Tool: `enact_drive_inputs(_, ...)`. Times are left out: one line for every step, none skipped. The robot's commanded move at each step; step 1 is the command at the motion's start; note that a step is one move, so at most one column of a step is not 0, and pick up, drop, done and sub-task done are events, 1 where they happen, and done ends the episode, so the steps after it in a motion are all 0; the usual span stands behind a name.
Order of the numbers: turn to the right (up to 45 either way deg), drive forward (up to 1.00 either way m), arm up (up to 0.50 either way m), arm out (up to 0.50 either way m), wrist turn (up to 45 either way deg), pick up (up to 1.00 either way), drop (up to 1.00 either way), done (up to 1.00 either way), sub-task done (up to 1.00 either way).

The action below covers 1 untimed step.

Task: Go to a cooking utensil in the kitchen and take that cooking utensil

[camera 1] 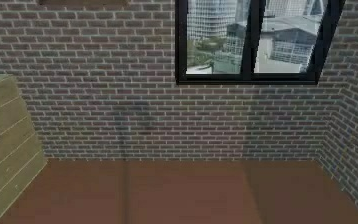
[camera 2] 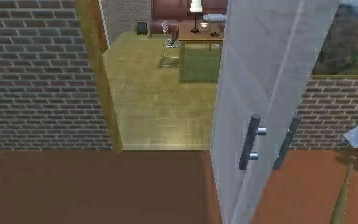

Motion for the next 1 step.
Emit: enact_drive_inputs(45.0,0.00,0.00,0.00,0.0,0.00,0.00,0.00,0.00)
